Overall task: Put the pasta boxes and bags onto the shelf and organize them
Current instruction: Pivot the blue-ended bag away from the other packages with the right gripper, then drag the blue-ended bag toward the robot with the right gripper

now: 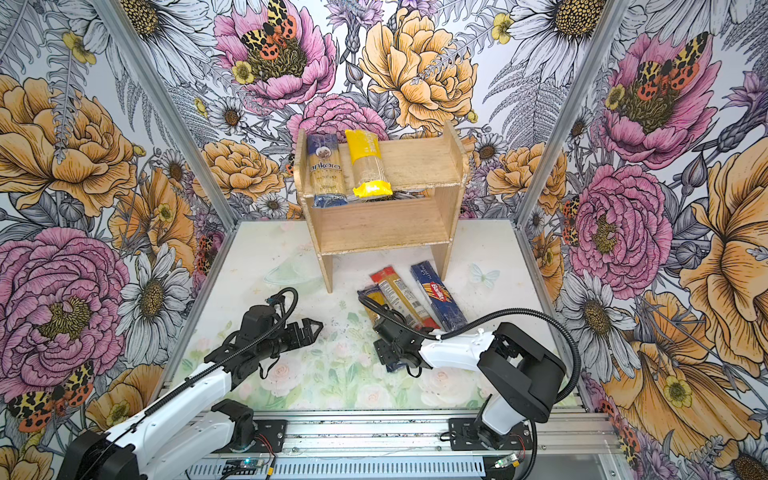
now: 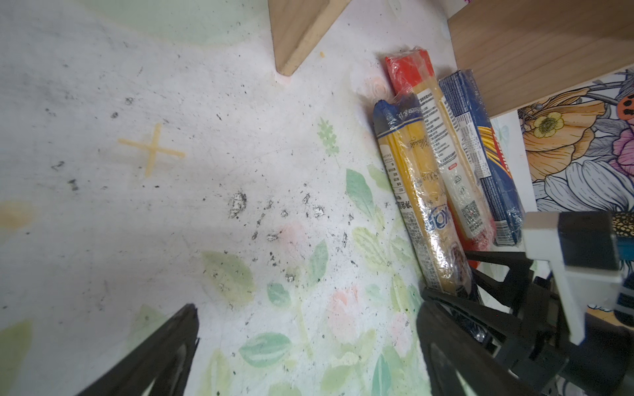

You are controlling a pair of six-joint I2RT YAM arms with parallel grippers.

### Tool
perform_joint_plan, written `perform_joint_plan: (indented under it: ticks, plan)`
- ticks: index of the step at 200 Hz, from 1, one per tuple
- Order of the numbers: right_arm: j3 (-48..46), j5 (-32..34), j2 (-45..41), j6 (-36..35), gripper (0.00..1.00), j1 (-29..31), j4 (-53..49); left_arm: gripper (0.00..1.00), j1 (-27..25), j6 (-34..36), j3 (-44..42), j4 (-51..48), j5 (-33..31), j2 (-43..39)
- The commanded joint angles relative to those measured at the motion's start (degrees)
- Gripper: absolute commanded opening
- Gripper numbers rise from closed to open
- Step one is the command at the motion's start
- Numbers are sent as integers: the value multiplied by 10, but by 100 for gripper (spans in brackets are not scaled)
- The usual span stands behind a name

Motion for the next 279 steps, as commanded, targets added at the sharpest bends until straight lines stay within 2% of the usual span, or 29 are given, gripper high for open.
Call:
perform_joint_plan:
  ticks: [1,48,96,139,179,217,237,253,279]
  plan:
    - [-34,-51,11,38,76,14,-71,99,-4,-8,-3,6,-4,-9]
    - [-45,-42,-5,50,76,22,-71,99,-5,-9,-8,5,-5,-16]
    - [-49,-41,-32,52,64,22,-72,99,-4,-8,-11,7,-5,-18]
    - [-40,-46,-10,51,57,22,-72,99,-4,-7,-14,12,-4,-18]
    - [-28,-52,-4,53,41,22,-72,99,-2,-5,-16,13,-3,-15]
    - [-17,-62,-7,54,32,21,-75,99,0,-4,-16,15,0,-12]
    - [-10,-68,-14,54,24,19,-81,99,1,-3,-17,15,1,-14]
    - [-6,-72,-22,55,11,16,-86,99,1,-3,-17,16,3,-15]
    - [3,-81,-38,52,2,8,-91,99,3,-3,-17,15,4,-16]
